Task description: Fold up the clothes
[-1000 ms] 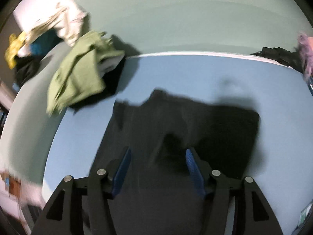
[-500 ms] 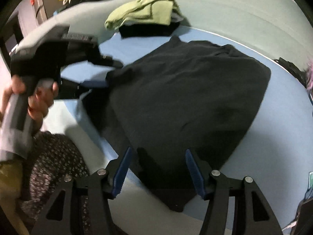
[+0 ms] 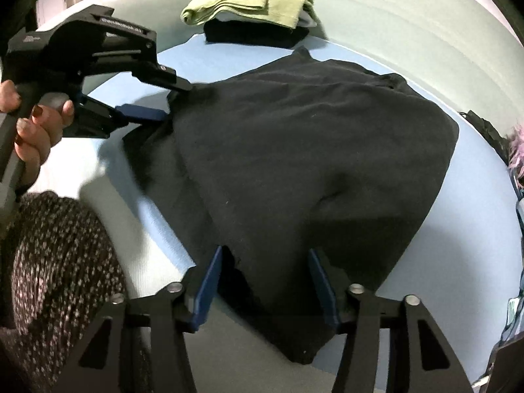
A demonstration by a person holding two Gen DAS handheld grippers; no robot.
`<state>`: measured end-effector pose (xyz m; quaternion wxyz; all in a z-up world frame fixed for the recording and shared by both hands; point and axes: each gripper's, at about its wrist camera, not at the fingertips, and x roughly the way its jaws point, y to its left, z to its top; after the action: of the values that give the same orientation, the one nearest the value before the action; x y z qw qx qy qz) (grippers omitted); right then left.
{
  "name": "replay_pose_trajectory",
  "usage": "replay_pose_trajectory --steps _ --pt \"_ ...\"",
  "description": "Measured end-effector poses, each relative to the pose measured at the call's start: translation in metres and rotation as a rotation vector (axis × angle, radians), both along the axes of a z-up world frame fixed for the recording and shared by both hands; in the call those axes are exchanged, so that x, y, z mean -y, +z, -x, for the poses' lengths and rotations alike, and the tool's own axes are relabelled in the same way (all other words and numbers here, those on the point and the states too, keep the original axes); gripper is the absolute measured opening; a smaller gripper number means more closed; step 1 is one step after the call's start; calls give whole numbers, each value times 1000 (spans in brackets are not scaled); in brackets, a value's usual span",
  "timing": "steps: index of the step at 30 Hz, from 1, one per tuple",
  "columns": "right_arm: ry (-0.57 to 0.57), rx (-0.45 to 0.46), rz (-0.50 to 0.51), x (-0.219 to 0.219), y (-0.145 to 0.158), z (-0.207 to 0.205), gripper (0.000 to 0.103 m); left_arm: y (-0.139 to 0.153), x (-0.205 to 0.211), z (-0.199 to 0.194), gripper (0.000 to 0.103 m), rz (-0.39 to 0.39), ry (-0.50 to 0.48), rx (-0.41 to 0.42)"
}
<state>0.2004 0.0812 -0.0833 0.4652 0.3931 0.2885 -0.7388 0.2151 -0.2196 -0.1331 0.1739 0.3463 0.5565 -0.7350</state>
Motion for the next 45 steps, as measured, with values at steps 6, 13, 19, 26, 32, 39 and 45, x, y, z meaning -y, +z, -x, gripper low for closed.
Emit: replay_pose_trajectory --steps 6,13,19,26,32,39,45 --pt "-50 43 77 -8 8 10 4 -1 3 9 9 -26 7 -37" --pt "-42 -2 178 -31 33 2 3 33 -18 -35 6 45 17 -244" --pt "-50 103 120 -51 15 0 4 -15 -24 -39 6 -36 32 -74" --pt "-135 487 236 -87 11 23 50 -6 -30 -30 10 45 -1 14" --pt "-356 831 394 -139 -8 58 46 8 -34 -47 45 20 66 28" --pt "-493 1013 466 -153 -37 75 45 5 -35 -56 56 -4 152 72" --pt "-586 1194 541 -167 -57 84 38 2 -35 -53 58 -65 188 63"
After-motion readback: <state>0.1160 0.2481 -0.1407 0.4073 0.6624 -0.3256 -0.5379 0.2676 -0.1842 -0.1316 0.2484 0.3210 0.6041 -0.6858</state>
